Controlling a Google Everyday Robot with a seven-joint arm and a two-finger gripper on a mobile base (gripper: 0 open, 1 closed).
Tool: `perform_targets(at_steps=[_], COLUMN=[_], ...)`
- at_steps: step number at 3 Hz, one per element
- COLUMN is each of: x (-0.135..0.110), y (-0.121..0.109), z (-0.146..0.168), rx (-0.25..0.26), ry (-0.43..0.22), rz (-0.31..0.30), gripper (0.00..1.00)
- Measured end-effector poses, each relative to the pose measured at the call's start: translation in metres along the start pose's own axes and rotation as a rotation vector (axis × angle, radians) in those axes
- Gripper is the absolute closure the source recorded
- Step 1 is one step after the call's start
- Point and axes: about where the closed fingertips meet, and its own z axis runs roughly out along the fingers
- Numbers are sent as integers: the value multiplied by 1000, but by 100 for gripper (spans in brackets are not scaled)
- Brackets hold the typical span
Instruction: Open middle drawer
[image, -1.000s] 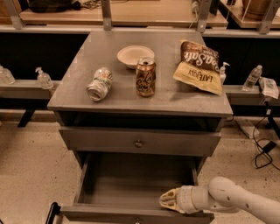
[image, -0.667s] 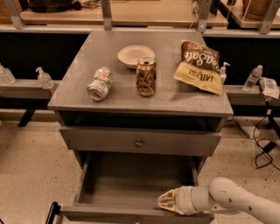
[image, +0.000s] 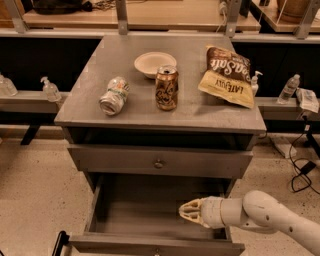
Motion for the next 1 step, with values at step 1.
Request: perform_targets(at_steps=[1], x=[-1], y=[-2], z=[1], rx=[3], ry=[-3], rz=[1], gripper=[84])
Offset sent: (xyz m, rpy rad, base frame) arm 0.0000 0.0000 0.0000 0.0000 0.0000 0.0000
